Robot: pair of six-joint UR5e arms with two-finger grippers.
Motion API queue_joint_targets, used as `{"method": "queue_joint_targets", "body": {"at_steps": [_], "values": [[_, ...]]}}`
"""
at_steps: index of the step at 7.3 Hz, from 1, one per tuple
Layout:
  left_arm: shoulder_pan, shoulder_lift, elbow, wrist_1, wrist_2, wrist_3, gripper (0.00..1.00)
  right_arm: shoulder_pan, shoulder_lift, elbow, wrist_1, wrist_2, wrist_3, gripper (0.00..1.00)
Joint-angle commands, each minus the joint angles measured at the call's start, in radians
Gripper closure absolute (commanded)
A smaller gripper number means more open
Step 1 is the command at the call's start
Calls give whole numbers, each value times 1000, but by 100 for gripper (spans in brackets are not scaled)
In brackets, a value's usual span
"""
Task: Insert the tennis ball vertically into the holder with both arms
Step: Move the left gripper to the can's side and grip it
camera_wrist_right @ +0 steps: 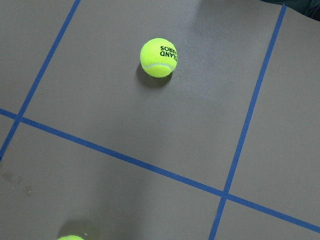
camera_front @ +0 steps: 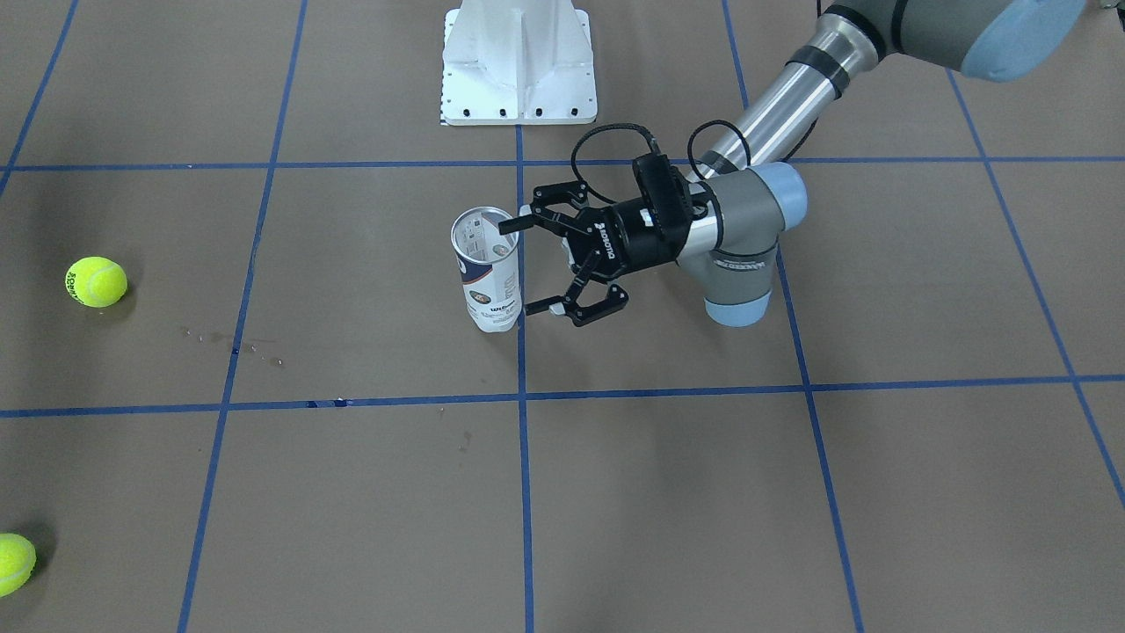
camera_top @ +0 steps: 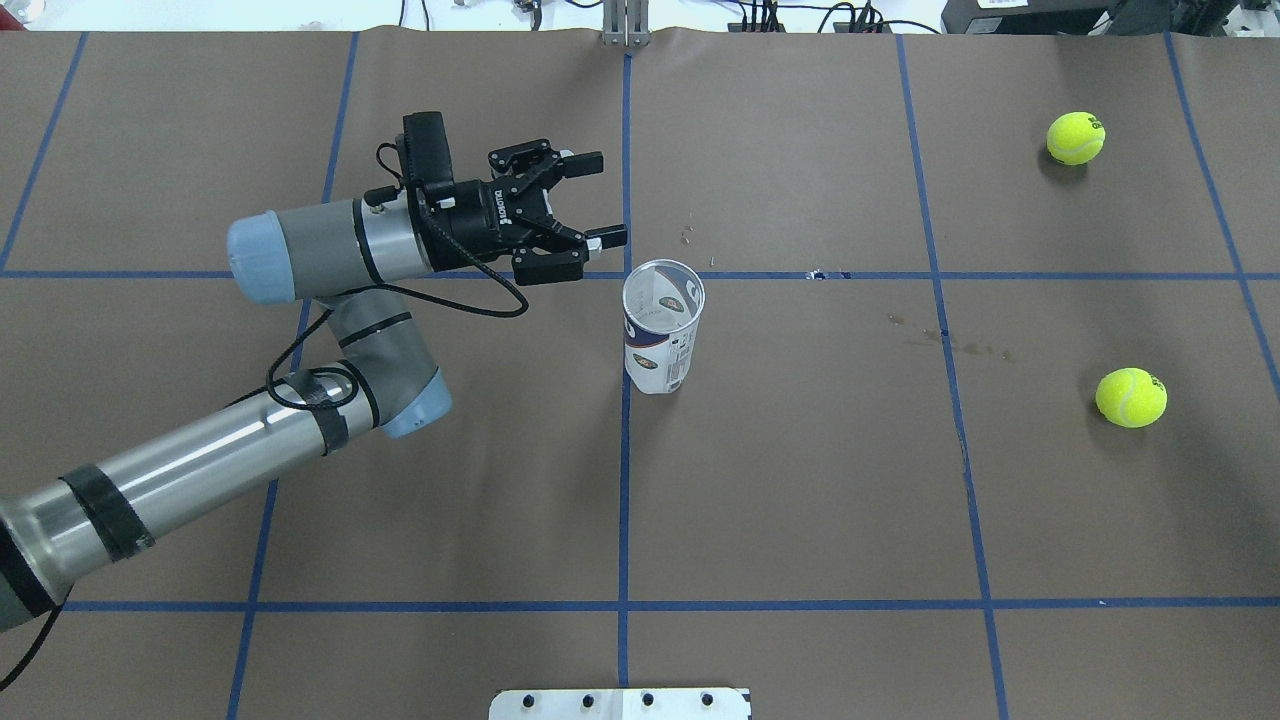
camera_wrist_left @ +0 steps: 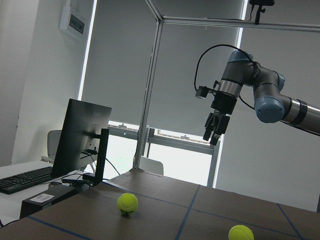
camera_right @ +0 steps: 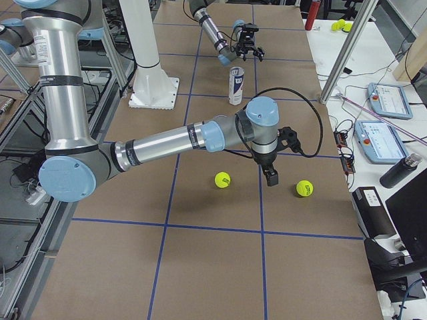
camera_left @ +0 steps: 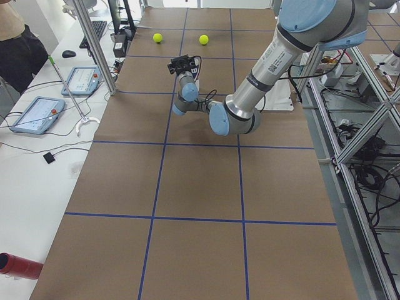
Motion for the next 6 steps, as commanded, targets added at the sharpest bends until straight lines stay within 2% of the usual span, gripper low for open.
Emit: {"method": "queue_joint_targets", "body": {"at_steps": [1, 4, 5, 6], "values": [[-55, 32, -2, 47, -152, 1, 2, -1, 3, -1, 0, 1, 4, 1], [-55, 76, 0, 127, -345, 12, 2, -1, 3, -2, 0, 1, 4, 1], [-43, 73, -6, 145, -353, 16, 2, -1, 1, -2, 0, 1, 4, 1], [25, 66, -18, 159, -334, 21, 2, -1, 1, -2, 0, 1, 4, 1]]}}
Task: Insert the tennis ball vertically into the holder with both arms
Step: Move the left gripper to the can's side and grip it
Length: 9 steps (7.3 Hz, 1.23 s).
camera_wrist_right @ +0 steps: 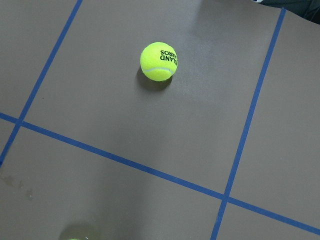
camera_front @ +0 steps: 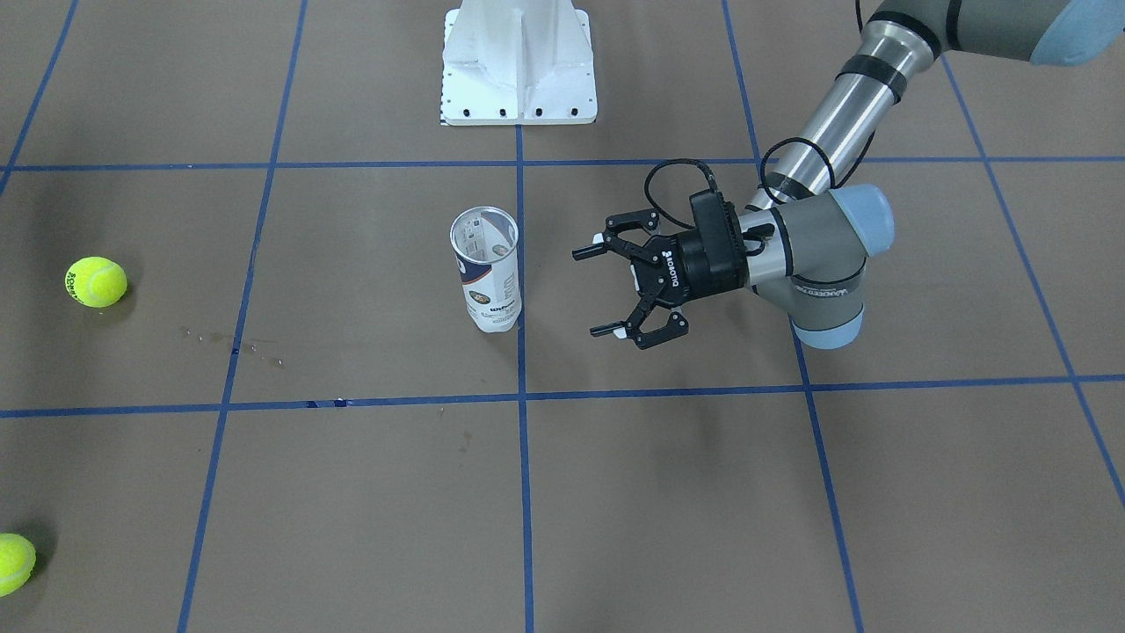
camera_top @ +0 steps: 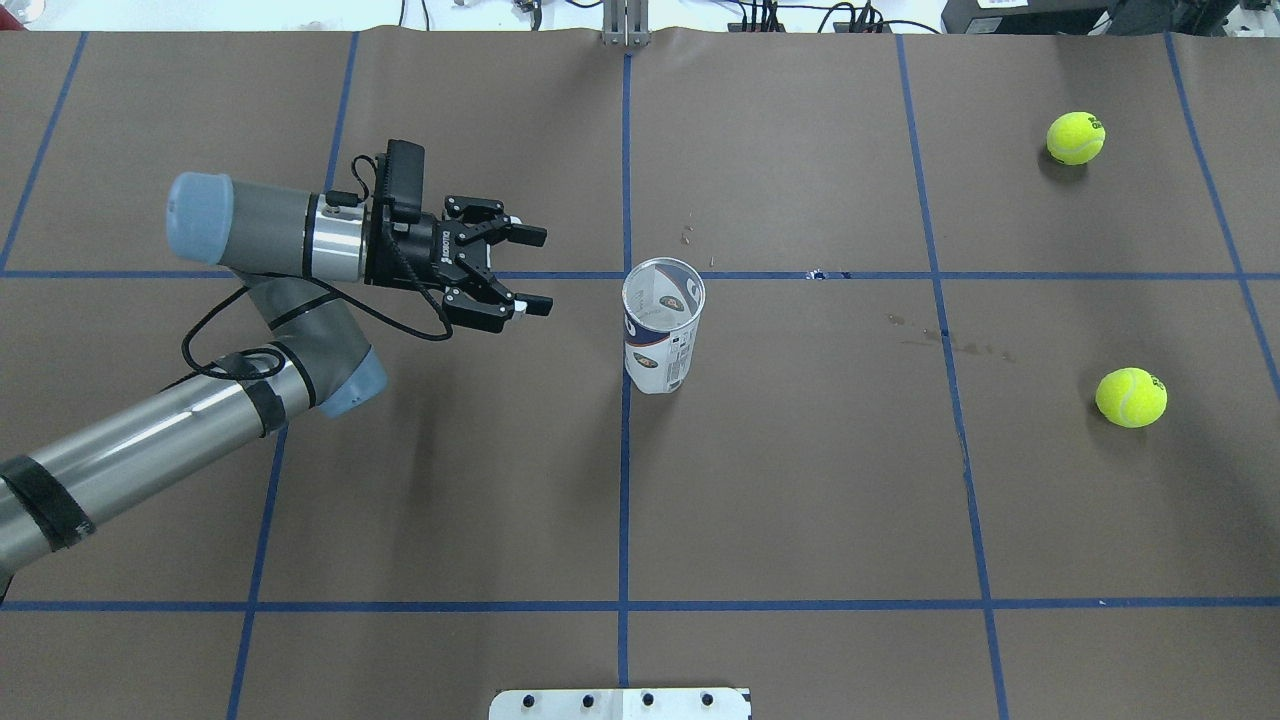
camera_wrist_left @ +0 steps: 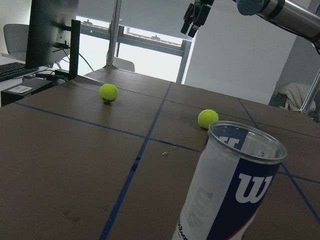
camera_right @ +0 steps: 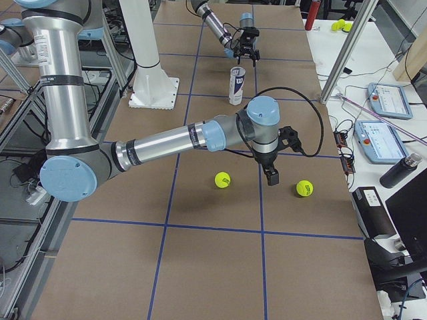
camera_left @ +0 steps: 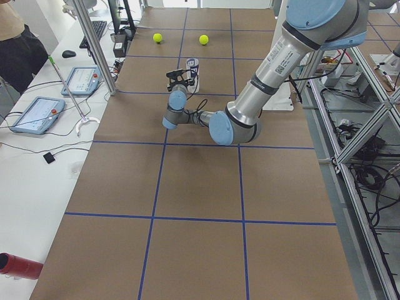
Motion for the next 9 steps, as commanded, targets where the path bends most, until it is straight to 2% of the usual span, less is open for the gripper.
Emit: {"method": "queue_joint_targets", "body": {"at_steps": [1, 2, 6, 8, 9], "values": [[101, -6, -16, 28, 81, 35, 3, 0, -2, 0, 0, 0, 0, 1], [129, -8, -16, 59, 109, 92, 4, 0, -2, 0, 0, 0, 0, 1], [131, -29, -17, 155, 114, 261, 4, 0, -2, -2, 0, 0, 0, 1], [131, -42, -16, 163, 118, 262, 4, 0, -2, -3, 0, -1, 0, 1], [147, -45, -16, 177, 155, 263, 4, 0, -4, -5, 0, -1, 0, 1]]}}
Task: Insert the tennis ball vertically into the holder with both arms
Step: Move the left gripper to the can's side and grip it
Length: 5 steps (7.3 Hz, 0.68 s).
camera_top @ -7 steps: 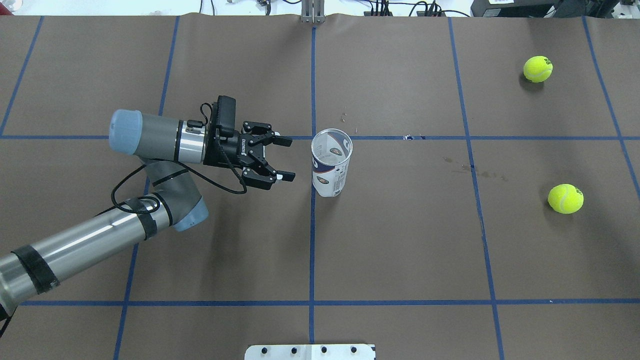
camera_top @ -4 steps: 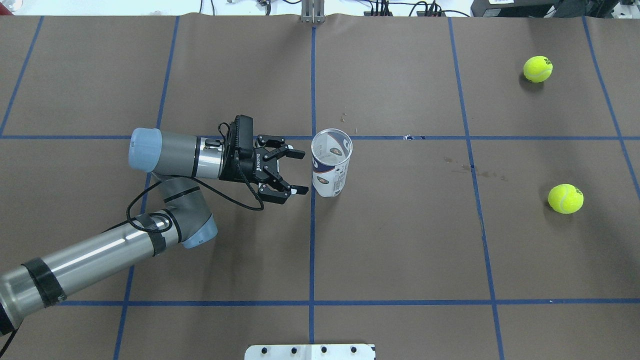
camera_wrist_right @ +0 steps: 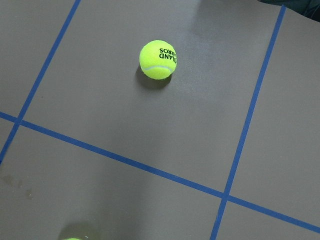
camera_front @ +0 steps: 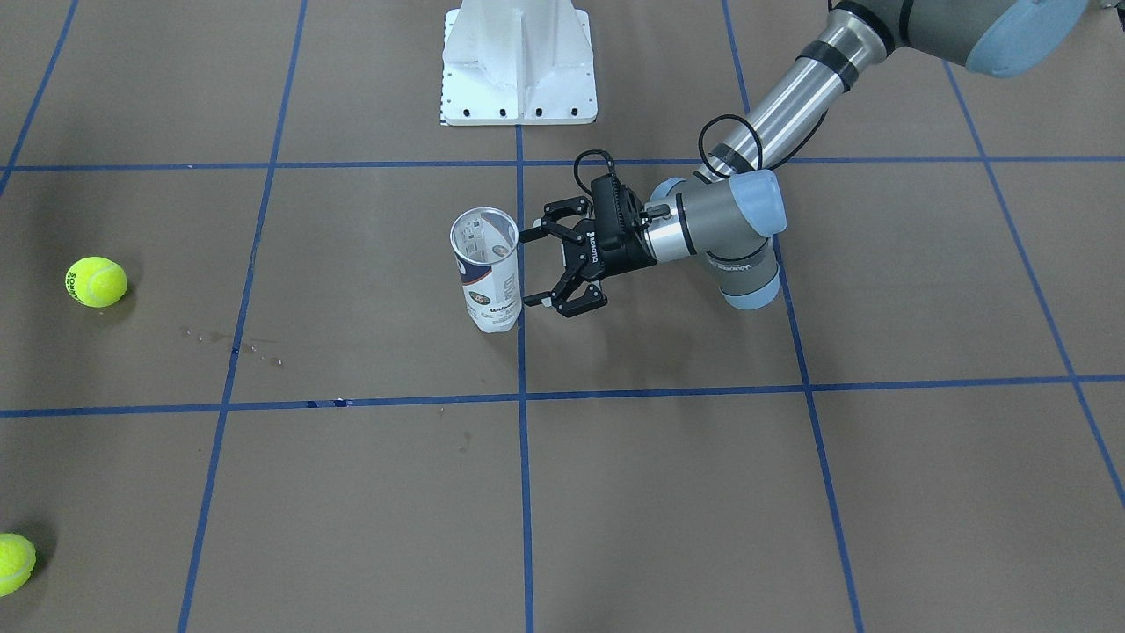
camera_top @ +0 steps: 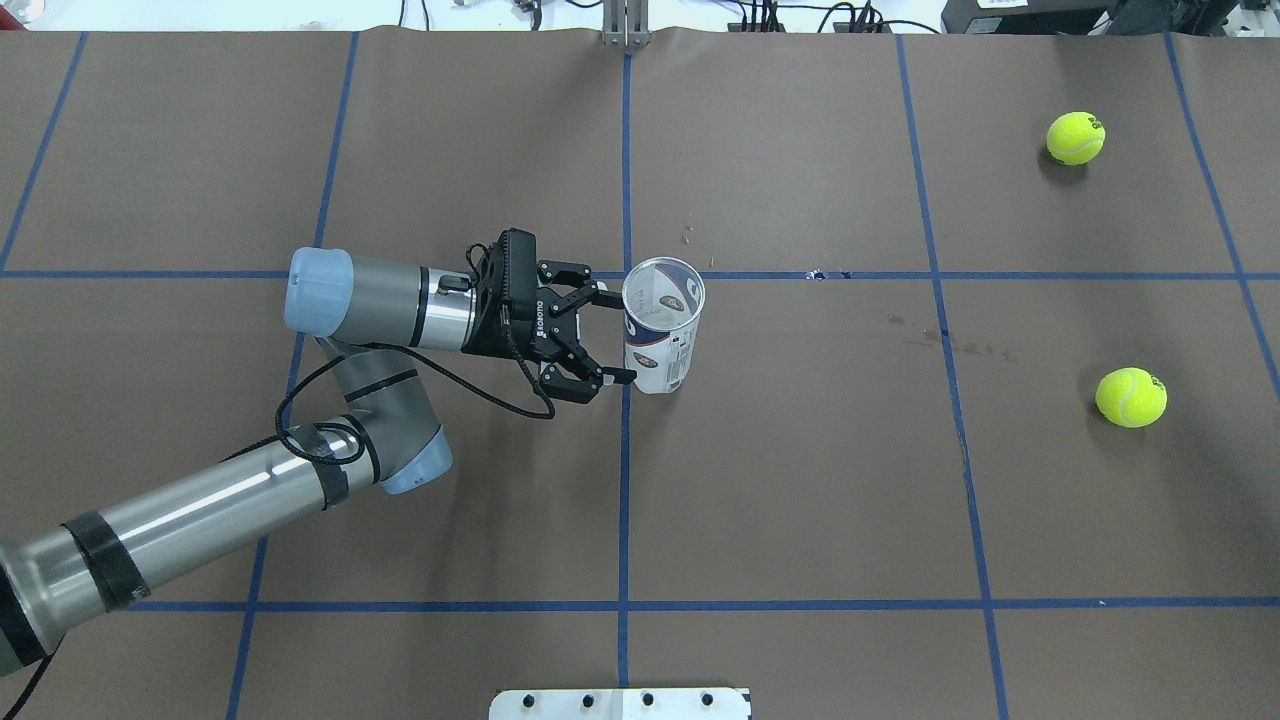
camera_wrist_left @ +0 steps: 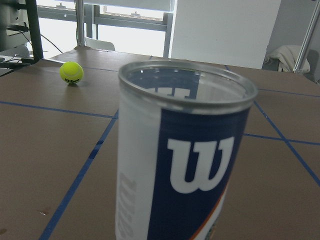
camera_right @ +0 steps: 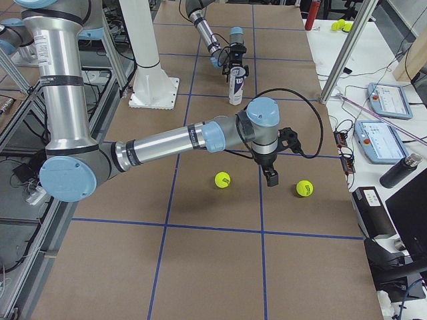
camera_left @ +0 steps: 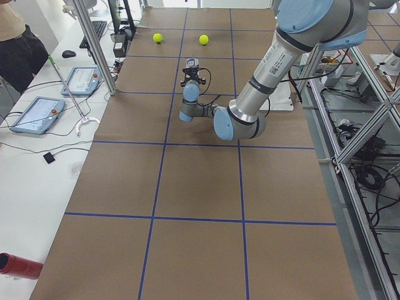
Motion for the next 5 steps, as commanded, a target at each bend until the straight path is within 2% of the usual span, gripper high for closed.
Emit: {"method": "queue_joint_targets", "body": {"at_steps": [1, 5], "values": [[23, -16, 2, 20, 53, 4, 4, 0, -1, -1, 0, 0, 0, 1], [37, -19, 3, 43, 82, 5, 4, 0, -9, -30, -2, 1, 2, 1]]}}
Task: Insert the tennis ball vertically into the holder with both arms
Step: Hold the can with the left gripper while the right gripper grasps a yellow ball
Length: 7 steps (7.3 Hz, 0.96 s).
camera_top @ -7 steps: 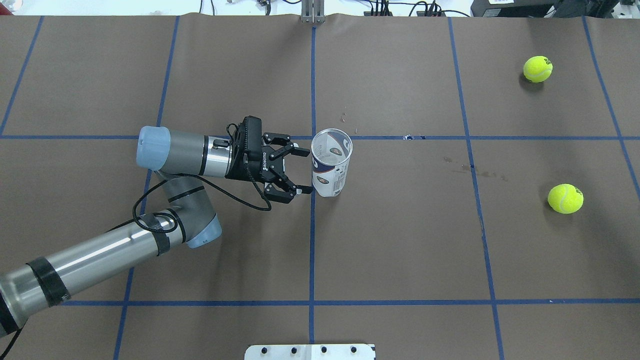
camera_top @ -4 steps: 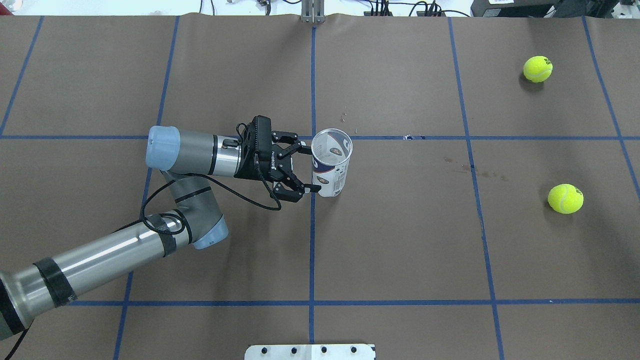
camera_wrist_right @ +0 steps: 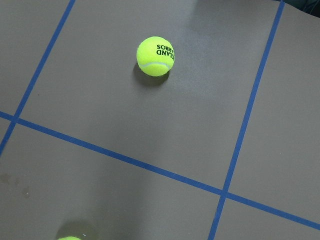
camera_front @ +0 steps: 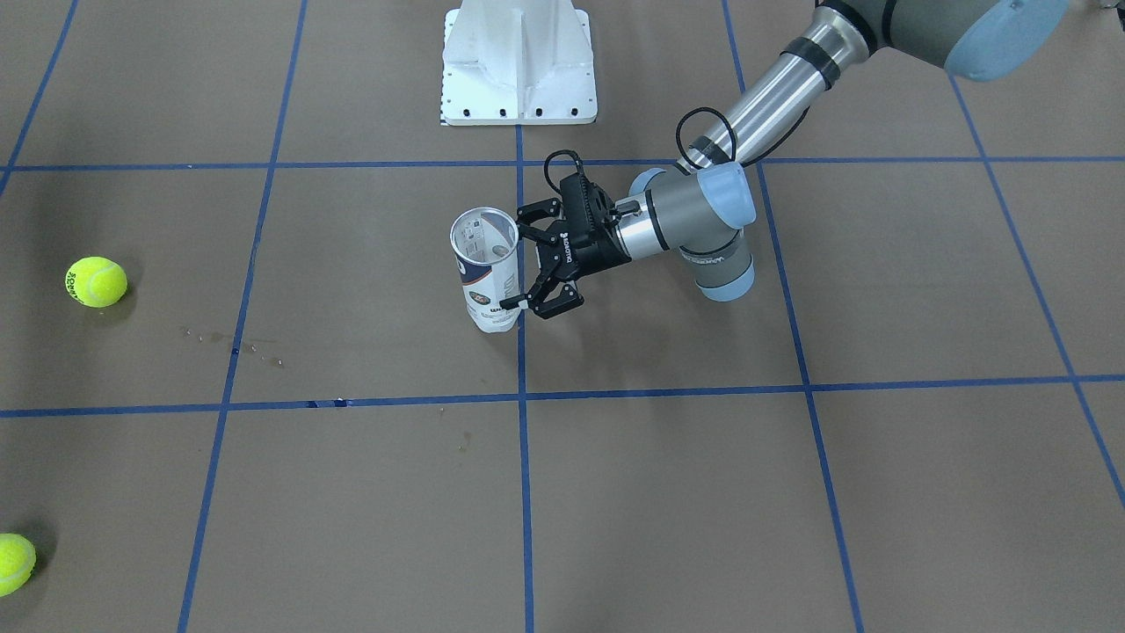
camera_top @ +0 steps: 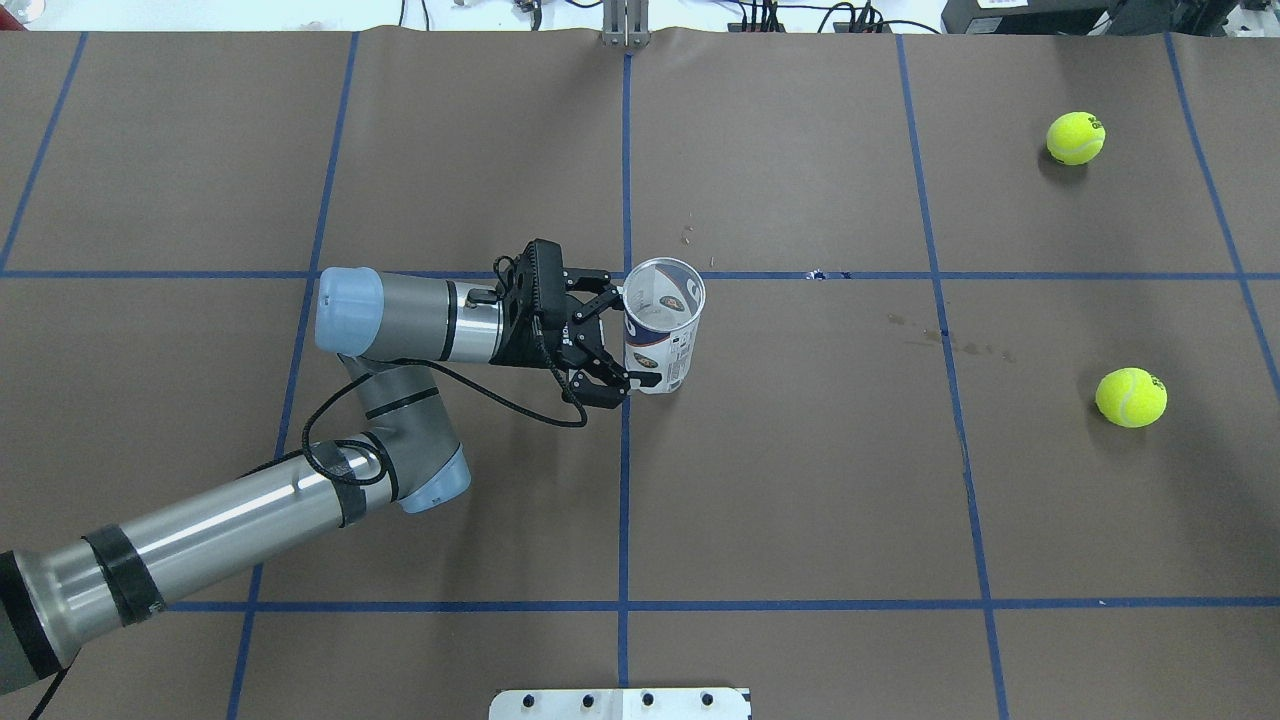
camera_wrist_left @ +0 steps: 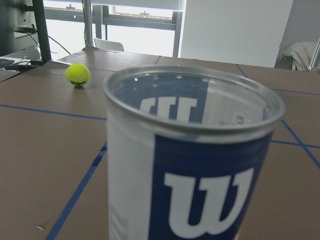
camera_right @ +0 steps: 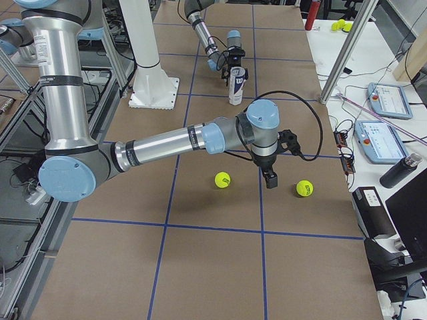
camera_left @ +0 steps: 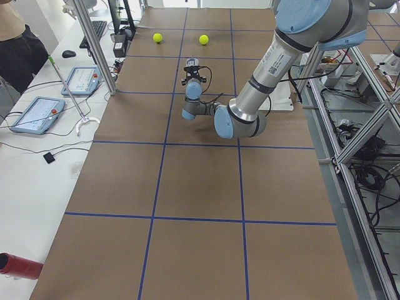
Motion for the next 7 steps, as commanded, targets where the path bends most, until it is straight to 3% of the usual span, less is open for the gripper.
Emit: {"method": "queue_joint_targets", "body": {"at_steps": [1, 5, 7], "values": [[4, -2, 1, 15, 8, 1, 4, 0, -5, -39, -1, 2, 4, 1], [6, -12, 2, 24, 8, 1, 4, -107, -12, -36, 29, -14, 393, 2], [6, -18, 2, 37, 8, 1, 4, -174, -35, -33, 106, -53, 556, 2]]}}
